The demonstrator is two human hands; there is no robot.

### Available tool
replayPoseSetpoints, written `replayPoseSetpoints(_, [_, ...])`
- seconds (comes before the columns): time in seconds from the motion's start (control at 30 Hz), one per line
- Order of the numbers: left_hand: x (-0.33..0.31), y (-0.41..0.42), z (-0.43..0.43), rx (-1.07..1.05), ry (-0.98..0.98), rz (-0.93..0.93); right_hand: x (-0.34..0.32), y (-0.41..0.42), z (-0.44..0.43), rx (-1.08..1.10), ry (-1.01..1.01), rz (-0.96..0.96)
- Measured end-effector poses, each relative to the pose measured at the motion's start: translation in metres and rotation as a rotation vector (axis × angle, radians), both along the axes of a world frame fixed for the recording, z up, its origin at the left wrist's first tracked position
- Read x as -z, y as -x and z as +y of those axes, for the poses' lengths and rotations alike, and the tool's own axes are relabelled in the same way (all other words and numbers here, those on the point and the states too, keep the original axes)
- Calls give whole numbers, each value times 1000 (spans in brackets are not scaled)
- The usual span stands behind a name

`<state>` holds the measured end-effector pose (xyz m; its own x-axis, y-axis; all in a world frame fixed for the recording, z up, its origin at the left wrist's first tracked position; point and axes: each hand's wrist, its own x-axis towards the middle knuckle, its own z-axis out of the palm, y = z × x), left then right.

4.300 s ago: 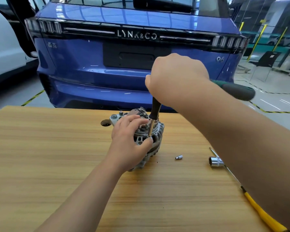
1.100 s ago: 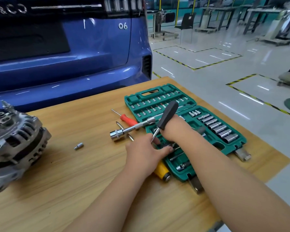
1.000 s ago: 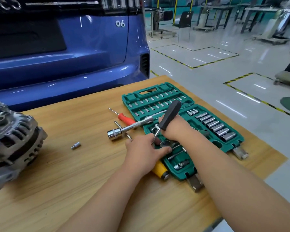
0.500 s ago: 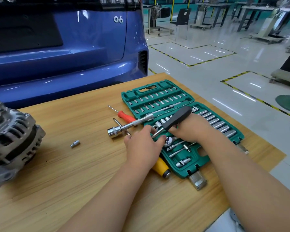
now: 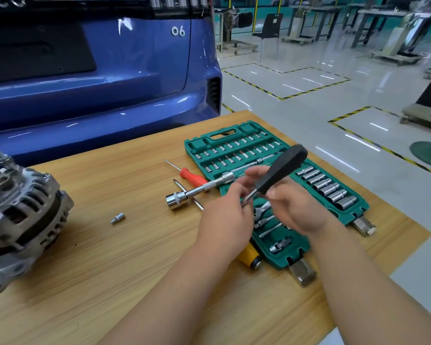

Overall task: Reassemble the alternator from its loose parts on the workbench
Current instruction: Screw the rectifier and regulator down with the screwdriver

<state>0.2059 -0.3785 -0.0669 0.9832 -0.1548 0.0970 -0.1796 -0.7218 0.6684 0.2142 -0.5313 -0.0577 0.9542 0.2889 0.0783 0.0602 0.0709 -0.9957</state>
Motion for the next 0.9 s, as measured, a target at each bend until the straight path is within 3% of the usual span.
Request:
replayPoseSetpoints(0.03, [-6,3,-2,37,-17,14,1,-1,9,55,-128,3])
replayPoseSetpoints(0.13, [-21,12,-9,89,-23,99,-2,-16,29,478,-146,137])
replayPoseSetpoints(0.23, [-21,21,0,114,-124,157,-6,-46,7,892,-382,320])
replayPoseSetpoints(0.27, [-17,26,7,120,-170,176,-8,-53,-6,987,-308,326])
replayPoseSetpoints(0.3, [-15,28,15,115,-197,175,-6,-58,-17,996,-147,320])
replayPoseSetpoints(0.37, [-17,22,24,77,-214,104,-3,-61,-16,797,96,318])
replayPoseSetpoints(0.5, [-14,-5,20,109,-400,-133,3,-52,12,552,50,379])
replayPoseSetpoints(0.67, [5,-16,20,234,-624,-145,4,-49,0,588,299,290])
replayPoseSetpoints(0.9, [10,-17,20,241,-598,-162,6,-53,-15,669,414,160])
